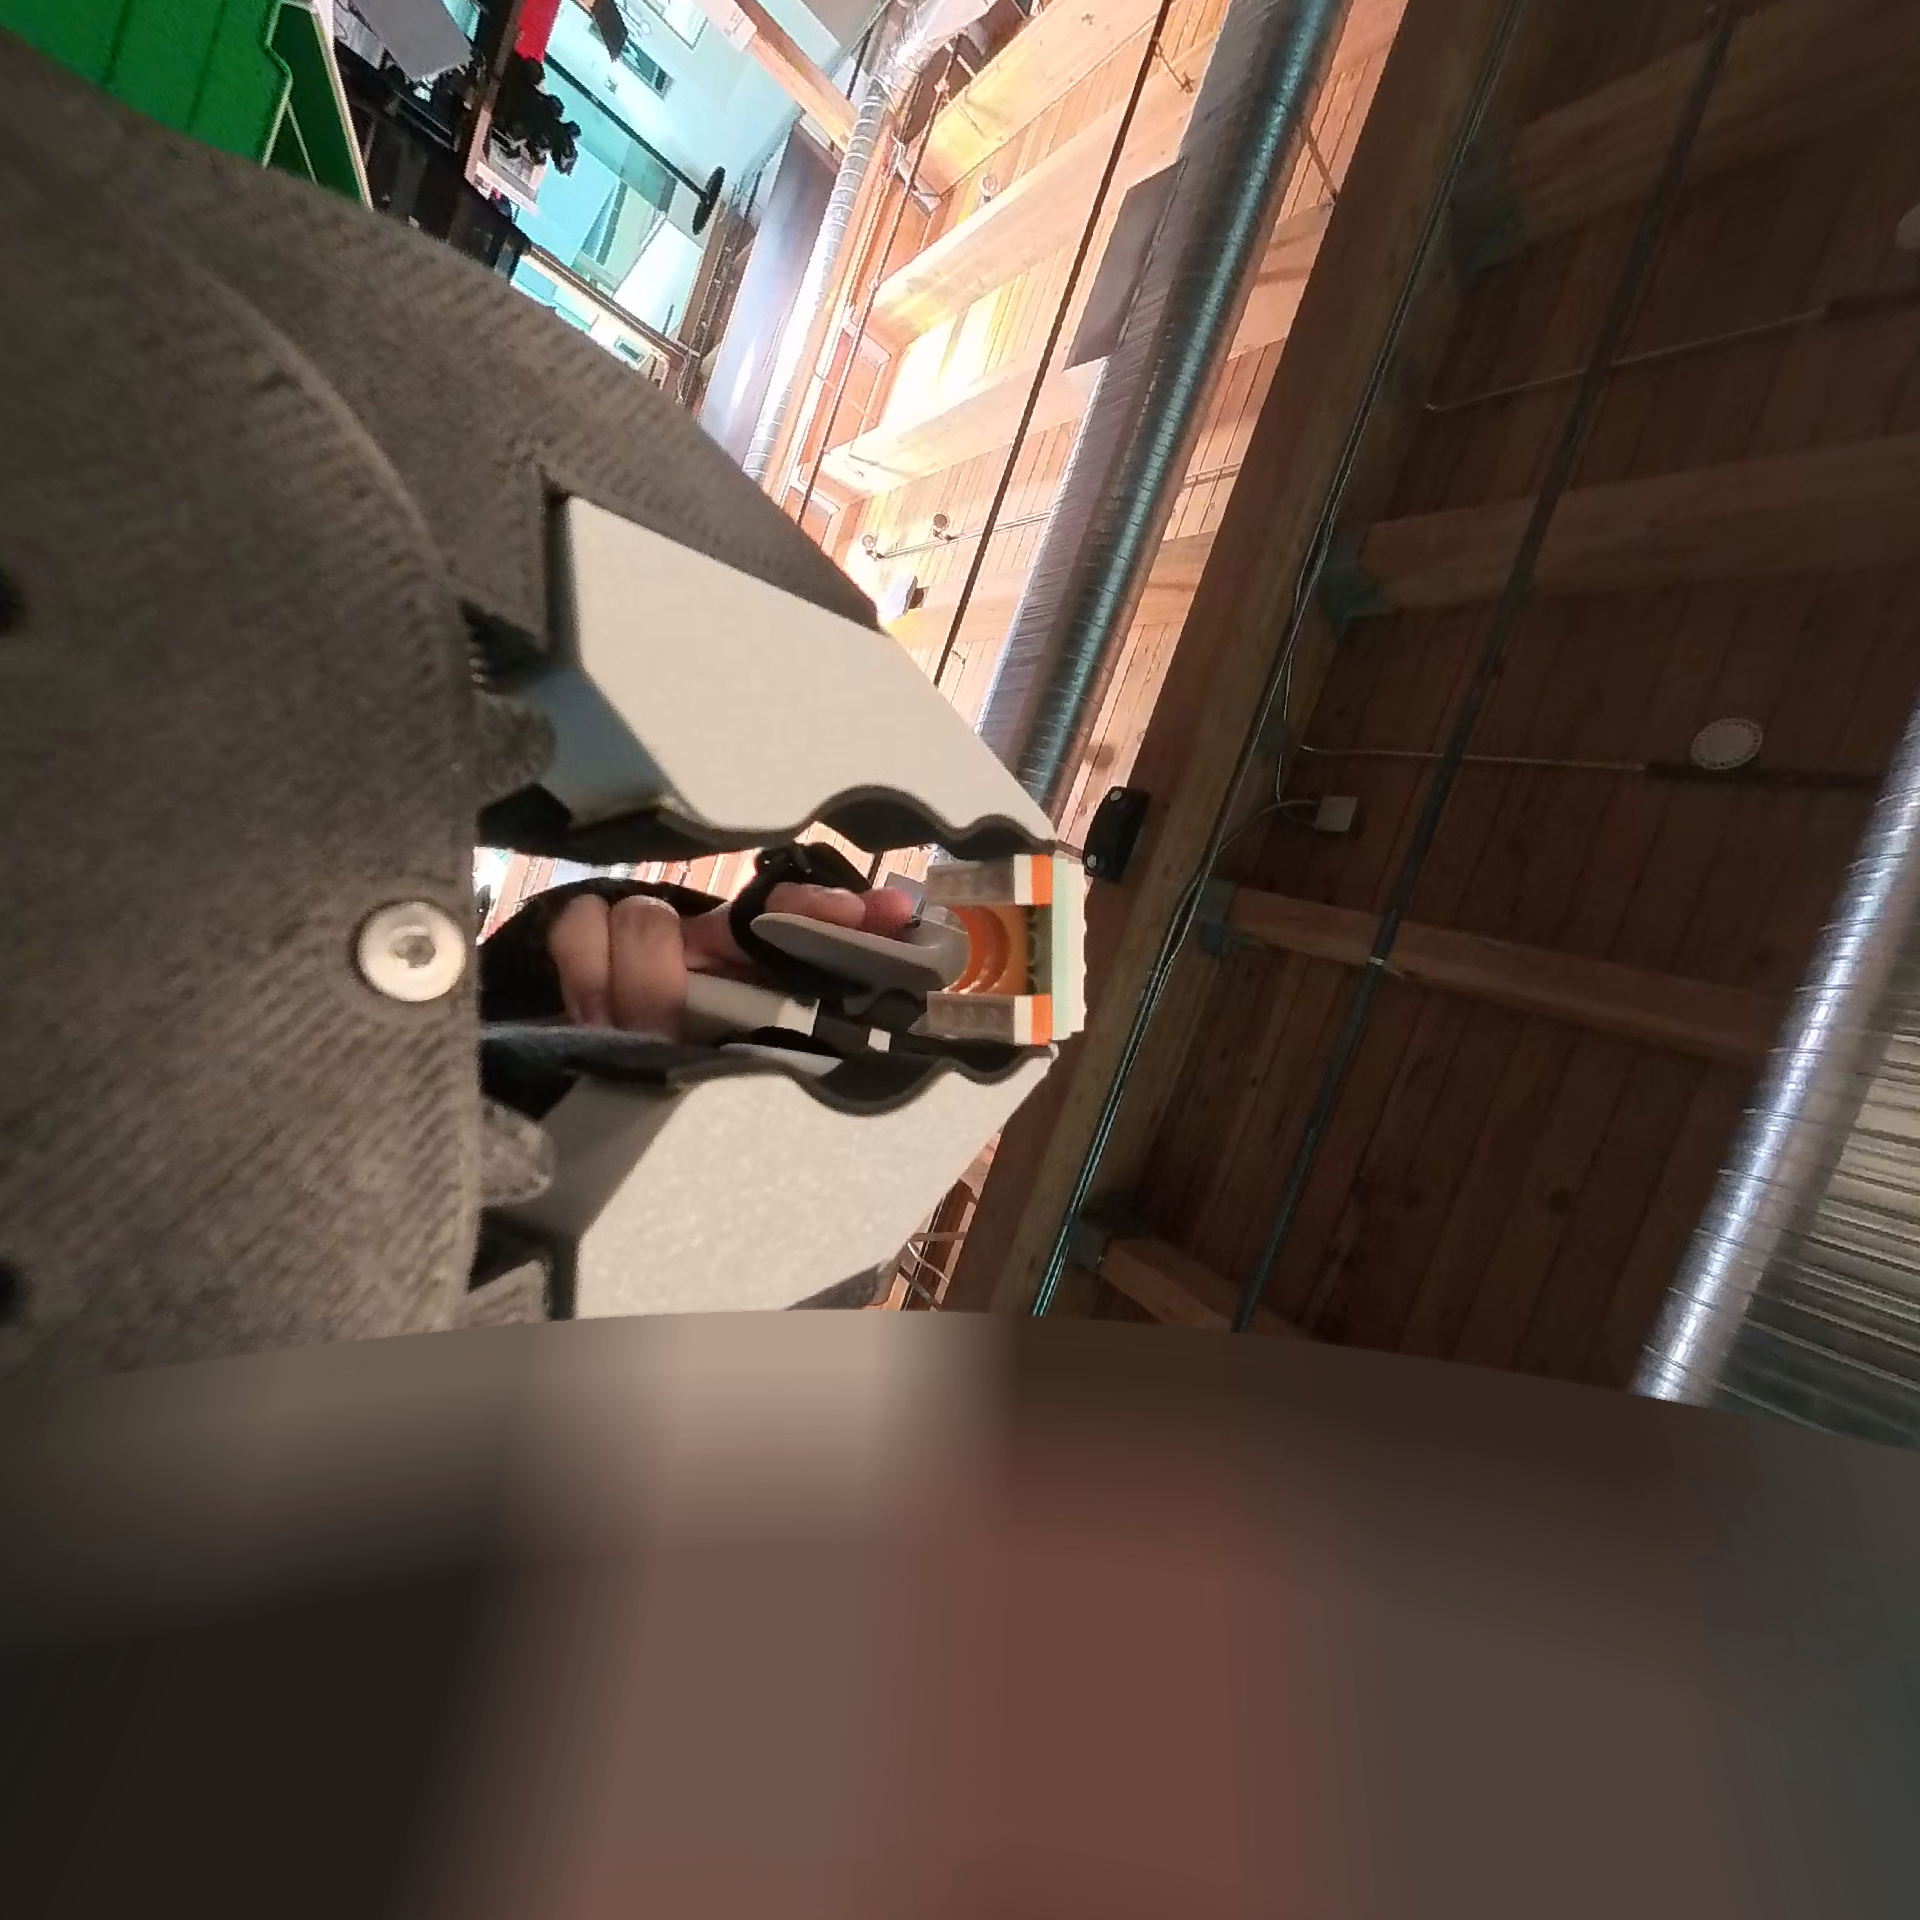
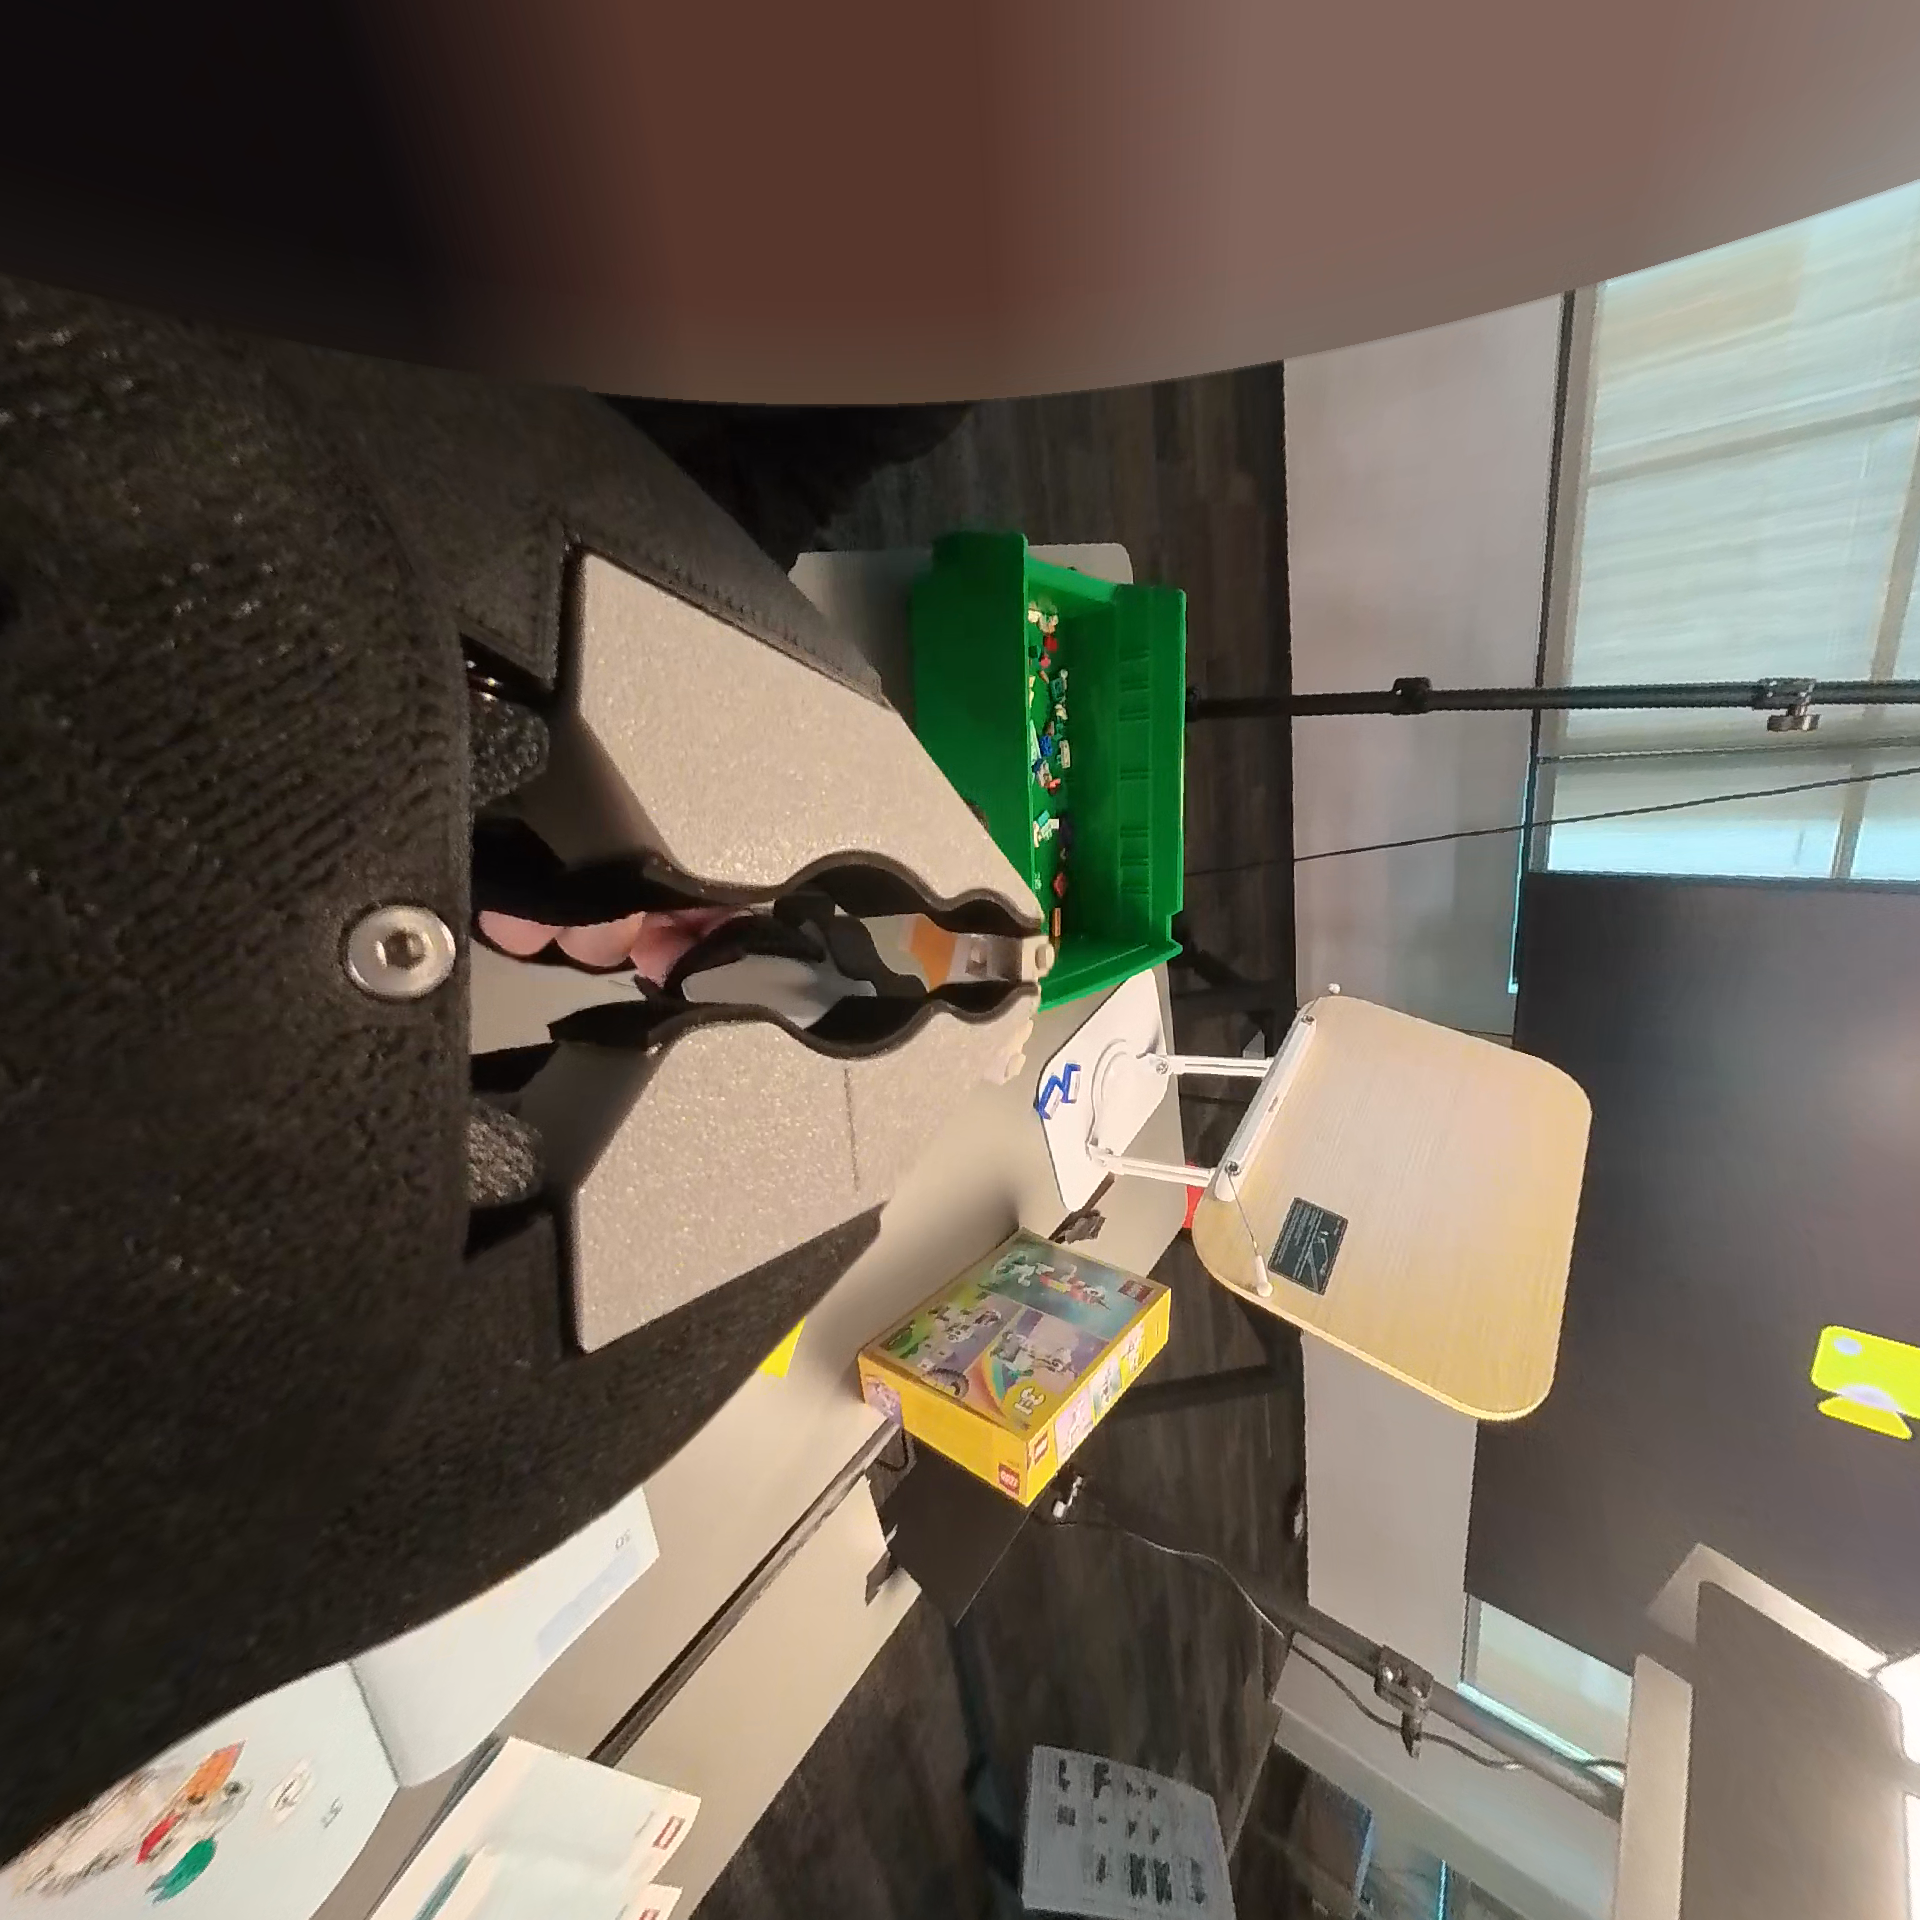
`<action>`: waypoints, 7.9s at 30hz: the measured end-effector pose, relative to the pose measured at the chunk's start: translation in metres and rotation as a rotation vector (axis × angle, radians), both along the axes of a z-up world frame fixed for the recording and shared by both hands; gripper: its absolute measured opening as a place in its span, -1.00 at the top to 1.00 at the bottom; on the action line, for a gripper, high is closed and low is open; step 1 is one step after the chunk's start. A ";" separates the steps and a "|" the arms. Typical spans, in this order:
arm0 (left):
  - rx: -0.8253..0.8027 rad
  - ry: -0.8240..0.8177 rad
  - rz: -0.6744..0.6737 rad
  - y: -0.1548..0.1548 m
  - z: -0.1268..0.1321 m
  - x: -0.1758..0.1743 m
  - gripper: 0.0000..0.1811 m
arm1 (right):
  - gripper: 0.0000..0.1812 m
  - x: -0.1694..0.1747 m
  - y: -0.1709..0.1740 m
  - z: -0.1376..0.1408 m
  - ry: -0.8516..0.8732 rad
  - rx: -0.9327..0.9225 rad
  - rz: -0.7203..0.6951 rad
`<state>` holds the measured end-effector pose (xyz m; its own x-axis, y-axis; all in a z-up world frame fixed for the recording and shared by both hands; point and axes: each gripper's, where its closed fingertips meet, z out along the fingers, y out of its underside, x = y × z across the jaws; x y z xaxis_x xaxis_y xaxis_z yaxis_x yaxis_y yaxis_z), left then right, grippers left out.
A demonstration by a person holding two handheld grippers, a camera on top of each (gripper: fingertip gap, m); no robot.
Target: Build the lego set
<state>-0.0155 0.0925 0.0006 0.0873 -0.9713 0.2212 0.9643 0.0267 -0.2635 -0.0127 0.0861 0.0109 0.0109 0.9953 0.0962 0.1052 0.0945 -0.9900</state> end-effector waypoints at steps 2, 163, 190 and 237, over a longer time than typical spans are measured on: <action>0.003 0.002 -0.005 0.000 0.000 0.000 0.63 | 0.92 0.000 0.000 0.001 0.005 0.008 -0.006; 0.192 1.201 0.513 0.046 -0.159 0.139 0.60 | 1.00 0.236 0.078 -0.250 -0.268 -0.442 -0.529; 0.220 1.209 0.524 0.057 -0.160 0.121 0.61 | 1.00 0.189 0.062 -0.284 -0.579 -1.369 -0.277; 0.404 0.180 0.345 -0.008 0.081 0.045 0.60 | 0.93 0.070 0.002 0.076 -0.581 0.233 0.199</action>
